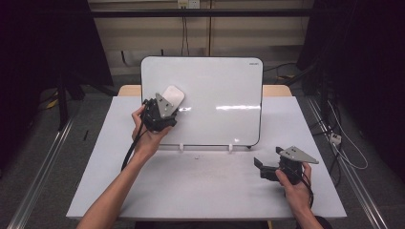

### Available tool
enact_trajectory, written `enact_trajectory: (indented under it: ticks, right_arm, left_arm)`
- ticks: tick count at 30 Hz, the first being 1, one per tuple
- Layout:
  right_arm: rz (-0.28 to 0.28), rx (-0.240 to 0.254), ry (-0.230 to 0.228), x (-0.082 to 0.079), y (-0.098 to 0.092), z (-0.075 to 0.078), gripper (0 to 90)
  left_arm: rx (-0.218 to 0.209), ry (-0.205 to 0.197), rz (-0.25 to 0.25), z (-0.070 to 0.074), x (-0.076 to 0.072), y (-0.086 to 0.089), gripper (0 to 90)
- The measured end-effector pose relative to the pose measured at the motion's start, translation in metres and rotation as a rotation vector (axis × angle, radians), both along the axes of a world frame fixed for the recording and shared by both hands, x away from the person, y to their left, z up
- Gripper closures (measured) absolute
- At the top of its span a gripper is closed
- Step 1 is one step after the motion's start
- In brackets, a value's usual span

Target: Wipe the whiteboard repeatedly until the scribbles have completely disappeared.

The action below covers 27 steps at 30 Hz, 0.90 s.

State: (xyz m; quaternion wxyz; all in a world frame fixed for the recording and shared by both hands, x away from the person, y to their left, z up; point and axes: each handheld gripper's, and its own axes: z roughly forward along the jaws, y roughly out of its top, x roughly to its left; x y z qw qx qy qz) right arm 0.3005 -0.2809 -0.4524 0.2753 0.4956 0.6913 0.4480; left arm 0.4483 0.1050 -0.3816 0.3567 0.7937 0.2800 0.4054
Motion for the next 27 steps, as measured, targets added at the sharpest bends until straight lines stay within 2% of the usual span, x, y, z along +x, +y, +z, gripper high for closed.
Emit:
enact_trajectory:
  ticks: [5, 11, 14, 19, 22, 23, 25, 27]
  right_arm:
    - [0.001, 0.000, 0.000, 0.000, 0.000, 0.000, 5.8]
    - [0.000, 0.000, 0.000, 0.000, -0.001, 0.000, 5.8]
    - [0.000, 0.000, 0.000, 0.000, 0.000, 0.000, 5.9]
    - [0.000, 0.000, 0.000, 0.000, 0.000, 0.000, 5.8]
    - [0.000, 0.000, 0.001, 0.000, 0.000, 0.000, 5.8]
    - [0.001, 0.000, 0.000, 0.000, 0.000, 0.000, 5.8]
    - [0.001, 0.000, 0.001, 0.000, 0.000, 0.000, 5.8]
    - [0.000, 0.000, 0.000, 0.000, -0.001, 0.000, 5.8]
  left_arm:
    - [0.012, 0.003, -0.013, -0.010, -0.010, 0.002, 31.2]
    - [0.005, 0.023, -0.021, -0.008, -0.007, 0.004, 31.1]
    - [0.004, 0.023, -0.016, -0.002, -0.003, 0.006, 31.2]
    - [-0.010, 0.026, 0.003, 0.015, 0.012, 0.013, 31.2]
    - [-0.033, 0.024, 0.018, 0.024, 0.021, 0.017, 31.2]
    - [-0.027, 0.021, 0.022, 0.028, 0.024, 0.019, 31.2]
    - [-0.048, 0.005, 0.044, 0.035, 0.030, 0.022, 31.2]
    - [-0.056, 0.013, 0.048, 0.042, 0.037, 0.025, 31.2]
